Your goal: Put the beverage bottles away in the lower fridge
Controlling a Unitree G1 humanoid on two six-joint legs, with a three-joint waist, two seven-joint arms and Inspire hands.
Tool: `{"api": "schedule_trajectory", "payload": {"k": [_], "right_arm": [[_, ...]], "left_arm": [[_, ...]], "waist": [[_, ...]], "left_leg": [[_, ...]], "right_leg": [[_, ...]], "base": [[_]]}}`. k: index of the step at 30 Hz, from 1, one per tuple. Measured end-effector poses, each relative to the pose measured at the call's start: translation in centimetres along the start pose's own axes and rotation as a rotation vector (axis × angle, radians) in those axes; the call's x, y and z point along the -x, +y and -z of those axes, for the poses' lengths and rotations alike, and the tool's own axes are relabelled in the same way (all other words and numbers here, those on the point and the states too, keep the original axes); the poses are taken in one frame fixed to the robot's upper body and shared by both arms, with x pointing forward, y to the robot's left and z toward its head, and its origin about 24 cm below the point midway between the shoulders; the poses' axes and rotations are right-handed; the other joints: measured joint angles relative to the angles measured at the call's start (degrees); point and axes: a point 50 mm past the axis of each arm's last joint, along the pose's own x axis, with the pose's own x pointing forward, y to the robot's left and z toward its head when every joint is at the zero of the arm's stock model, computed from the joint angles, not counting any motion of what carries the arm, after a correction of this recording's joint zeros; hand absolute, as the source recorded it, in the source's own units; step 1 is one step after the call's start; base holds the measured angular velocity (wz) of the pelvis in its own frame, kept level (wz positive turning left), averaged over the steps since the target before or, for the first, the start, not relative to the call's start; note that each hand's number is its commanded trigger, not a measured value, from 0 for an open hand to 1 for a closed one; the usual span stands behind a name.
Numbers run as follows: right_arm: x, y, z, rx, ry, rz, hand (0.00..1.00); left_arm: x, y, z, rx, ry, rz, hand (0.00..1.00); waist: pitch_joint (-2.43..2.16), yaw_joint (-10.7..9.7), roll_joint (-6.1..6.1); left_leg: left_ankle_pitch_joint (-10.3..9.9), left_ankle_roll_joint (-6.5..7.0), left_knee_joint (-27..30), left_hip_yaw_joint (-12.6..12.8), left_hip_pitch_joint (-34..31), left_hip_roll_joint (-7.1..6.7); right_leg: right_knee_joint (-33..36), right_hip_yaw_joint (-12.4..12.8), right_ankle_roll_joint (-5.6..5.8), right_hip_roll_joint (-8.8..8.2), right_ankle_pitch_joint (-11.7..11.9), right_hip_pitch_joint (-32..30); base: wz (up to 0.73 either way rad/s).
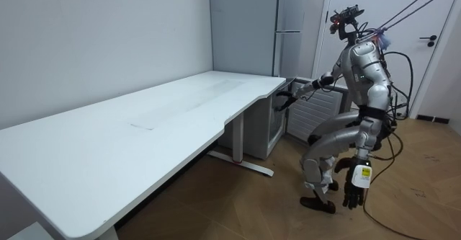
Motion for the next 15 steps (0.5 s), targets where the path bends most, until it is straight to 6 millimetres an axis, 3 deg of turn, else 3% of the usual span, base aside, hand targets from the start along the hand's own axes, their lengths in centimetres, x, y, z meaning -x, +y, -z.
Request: {"api": "schedule_trajectory", "payload": {"k": [4,8,11,15], "right_arm": [[0.0,0.0,-0.1,-0.033,-0.008,0.003,0.0],[0.0,0.1,0.1,-0.032,-0.001,-0.001,0.0],[0.1,-0.1,1.1,-0.024,0.023,0.001,0.0],[0.1,-0.1,1.7,-0.008,0.043,-0.005,0.0]], "left_arm": [[0.4,0.8,0.8,-0.035,0.014,0.011,0.0],[0.5,1.3,1.1,-0.045,0.025,0.007,0.0],[0.7,1.6,1.4,-0.046,0.032,0.004,0.0],[0.7,1.2,1.0,-0.053,0.013,0.025,0.0]], "waist": [[0.03,0.85,-0.06],[0.01,1.38,-0.06],[0.02,0.76,-0.14],[0.03,-0.02,-0.25]], "left_leg": [[0.61,-0.74,-1.65,-0.5,1.11,0.29],[2.44,-1.59,-7.03,-0.93,4.58,0.27],[3.78,-2.28,-11.39,-1.68,7.14,0.33],[4.92,-2.42,-14.28,-2.03,8.26,0.41]], "right_leg": [[-1.77,-1.04,-0.41,-0.02,0.76,1.34],[-7.09,-2.44,-0.55,0.62,2.37,5.17],[-11.6,-3.72,-1.61,1.27,4.01,8.15],[-14.61,-4.22,-1.97,1.81,5.23,9.39]], "base": [[-0.03],[0.03],[0.01],[0.0]]}}
